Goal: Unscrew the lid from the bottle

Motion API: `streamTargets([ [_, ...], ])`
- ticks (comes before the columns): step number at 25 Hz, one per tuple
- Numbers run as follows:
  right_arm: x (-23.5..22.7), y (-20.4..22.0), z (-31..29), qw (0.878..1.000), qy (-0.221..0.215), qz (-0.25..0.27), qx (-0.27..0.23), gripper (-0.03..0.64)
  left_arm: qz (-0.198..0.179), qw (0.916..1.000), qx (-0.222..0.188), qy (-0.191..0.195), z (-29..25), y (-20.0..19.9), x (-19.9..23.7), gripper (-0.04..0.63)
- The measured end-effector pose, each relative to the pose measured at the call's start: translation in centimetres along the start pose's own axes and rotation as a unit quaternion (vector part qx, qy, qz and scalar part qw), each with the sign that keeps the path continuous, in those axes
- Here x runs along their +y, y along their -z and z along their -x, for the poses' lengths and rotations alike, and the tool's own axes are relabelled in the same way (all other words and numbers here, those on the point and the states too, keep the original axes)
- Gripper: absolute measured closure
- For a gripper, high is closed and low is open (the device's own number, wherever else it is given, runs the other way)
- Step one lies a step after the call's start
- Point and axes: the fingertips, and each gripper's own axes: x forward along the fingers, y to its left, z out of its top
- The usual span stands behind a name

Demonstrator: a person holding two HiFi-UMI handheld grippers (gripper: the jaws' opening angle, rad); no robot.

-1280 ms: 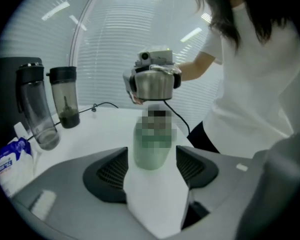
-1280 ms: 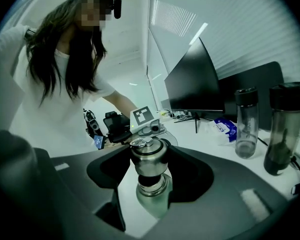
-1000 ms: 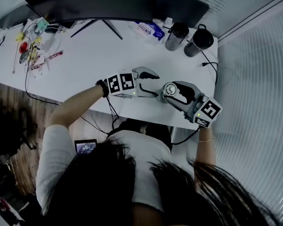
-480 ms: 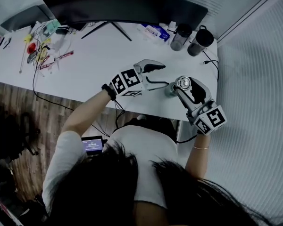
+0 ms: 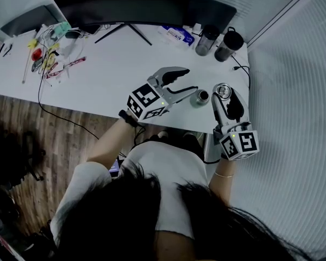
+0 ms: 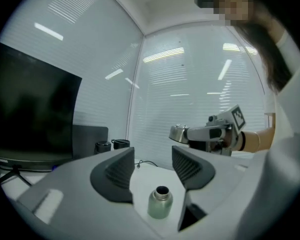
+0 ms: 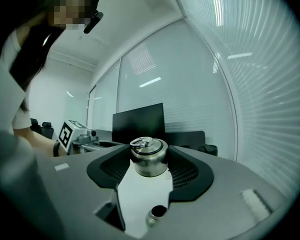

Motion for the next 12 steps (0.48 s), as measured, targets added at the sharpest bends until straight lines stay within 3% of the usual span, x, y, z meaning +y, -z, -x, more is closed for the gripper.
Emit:
streamTargets([
  [7, -1.2, -0.6, 0.2, 0.998, 0.058, 0.002, -0.01, 0.38, 0.027, 0.9941, -0.021, -0.103, 1.7, -1.0, 1.7, 0.351],
  [12, -1.2, -0.5, -0.1, 0.998, 0.065, 0.01, -0.007, 0.38, 0.039, 0.989, -0.038, -0.138, 2.5, -1.4, 2.0, 0.394],
])
